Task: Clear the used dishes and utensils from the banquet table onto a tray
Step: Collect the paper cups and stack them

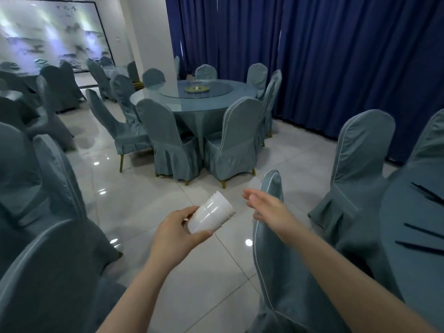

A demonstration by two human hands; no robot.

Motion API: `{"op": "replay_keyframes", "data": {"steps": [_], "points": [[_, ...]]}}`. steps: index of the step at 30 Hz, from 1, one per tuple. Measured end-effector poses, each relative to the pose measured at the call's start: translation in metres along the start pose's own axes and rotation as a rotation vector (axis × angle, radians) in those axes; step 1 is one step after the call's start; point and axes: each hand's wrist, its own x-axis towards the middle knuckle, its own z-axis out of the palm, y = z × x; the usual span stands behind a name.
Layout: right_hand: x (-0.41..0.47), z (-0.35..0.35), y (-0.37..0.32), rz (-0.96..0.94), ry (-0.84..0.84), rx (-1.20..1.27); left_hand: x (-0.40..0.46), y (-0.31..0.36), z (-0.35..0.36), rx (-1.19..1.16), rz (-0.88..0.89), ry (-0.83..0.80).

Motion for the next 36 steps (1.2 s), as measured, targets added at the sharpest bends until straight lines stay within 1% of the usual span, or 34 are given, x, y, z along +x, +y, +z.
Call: {"op": "replay_keyframes", "data": {"steps": [4,12,18,23,27,32,36], "points": [[0.066,-0.026,0.008,0.002,0.145,0.049,0.082,-0.008,0.015,-0.135,-0.023,-0.010],[0.210,-0.051,0.014,-0.027,0.446,0.083,0.276,-0.033,0.025,-0.281,0.076,-0.116],[0.291,-0.075,0.011,0.026,0.661,0.106,0.423,-0.022,0.039,-0.301,0.169,-0.280],[0.314,-0.122,0.023,0.090,0.844,0.074,0.502,-0.003,0.089,-0.404,0.206,-0.438],[0.338,-0.166,0.047,0.112,0.986,0.091,0.565,0.011,0.141,-0.408,0.236,-0.554],[0.394,-0.225,0.077,0.142,1.115,0.140,0.655,0.042,0.202,-0.383,0.279,-0.629],[0.434,-0.263,0.086,0.152,1.210,0.160,0.720,0.070,0.244,-0.356,0.308,-0.676]]}}
